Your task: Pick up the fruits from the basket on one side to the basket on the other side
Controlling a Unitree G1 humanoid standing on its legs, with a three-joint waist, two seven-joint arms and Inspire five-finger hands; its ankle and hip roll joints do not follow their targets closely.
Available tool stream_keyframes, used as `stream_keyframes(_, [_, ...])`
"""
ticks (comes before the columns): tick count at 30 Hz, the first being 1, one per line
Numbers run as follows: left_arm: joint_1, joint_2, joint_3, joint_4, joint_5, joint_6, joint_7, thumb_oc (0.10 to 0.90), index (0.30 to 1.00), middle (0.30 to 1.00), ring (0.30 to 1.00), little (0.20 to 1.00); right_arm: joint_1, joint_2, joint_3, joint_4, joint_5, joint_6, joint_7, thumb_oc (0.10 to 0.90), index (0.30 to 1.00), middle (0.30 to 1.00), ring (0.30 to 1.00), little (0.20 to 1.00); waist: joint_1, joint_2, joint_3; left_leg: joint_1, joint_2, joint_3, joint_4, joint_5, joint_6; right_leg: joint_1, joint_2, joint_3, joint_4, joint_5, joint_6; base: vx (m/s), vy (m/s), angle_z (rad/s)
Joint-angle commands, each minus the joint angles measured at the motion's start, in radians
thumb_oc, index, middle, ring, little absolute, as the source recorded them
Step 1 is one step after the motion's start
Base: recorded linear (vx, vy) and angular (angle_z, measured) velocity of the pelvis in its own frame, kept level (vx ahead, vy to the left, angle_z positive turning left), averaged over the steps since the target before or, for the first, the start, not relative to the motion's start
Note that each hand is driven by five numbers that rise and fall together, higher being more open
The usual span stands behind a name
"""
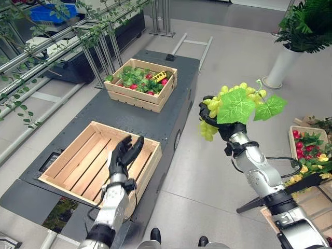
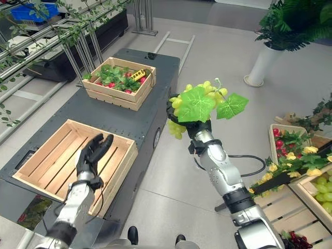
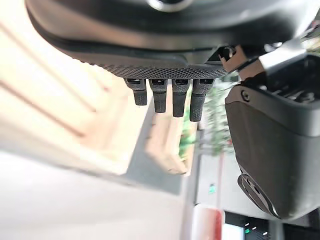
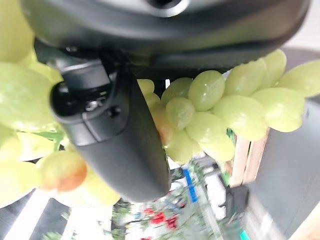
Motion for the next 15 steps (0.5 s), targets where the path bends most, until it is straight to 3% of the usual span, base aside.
stream_keyframes(1, [-0.133,0.064,-0.003,-0.076,-0.002,-0.085,-0.029,0.8,0.9,0.9,0.9,0.9,-0.159,-0.011,-0.064,-0.058,-0.062,-0.086,0.042,0.4,0.3,0.3,0.3,0.3,0.004,-0.018,-0.063,0.007,-0.065,-0.037,0.131,-0.213,0.038,-0.006,-0.003,0.0,0.088,-0.057,-0.054,-0.2,0.237,-0.79])
stream_keyframes(3, [-0.163,0.075,-0.03,-0.065,-0.013,-0.055,-0.009,0.8,0.9,0.9,0.9,0.9,-0.138,-0.011,-0.072,-0.045,-0.074,-0.102,0.039,0.4,0.3,0.3,0.3,0.3,-0.011,-0.008,-0.043,0.022,-0.067,-0.028,0.084,-0.19,0.053,-0.023,-0.004,0.009,0.109,-0.053,-0.042,-0.24,0.261,-0.58])
stream_keyframes(7, [-0.222,0.082,-0.07,-0.034,-0.015,-0.02,0.019,0.8,0.9,0.9,0.9,0.9,-0.143,-0.039,-0.061,-0.056,-0.061,-0.097,0.042,0.4,0.3,0.3,0.3,0.3,-0.029,-0.016,-0.027,0.035,-0.074,-0.004,0.039,-0.177,0.062,-0.042,-0.025,0.013,0.082,-0.005,0.001,-0.2,0.178,-0.23])
stream_keyframes(15, [-0.209,0.089,-0.048,-0.056,-0.041,-0.042,0.016,0.8,0.9,0.9,0.9,0.9,-0.017,-0.055,-0.115,-0.145,-0.013,-0.062,0.178,0.4,0.3,0.3,0.3,0.3,-0.076,-0.014,-0.029,0.075,-0.085,0.086,0.005,-0.208,0.083,-0.08,-0.058,0.048,0.021,0.079,0.054,-0.09,0.192,-0.26])
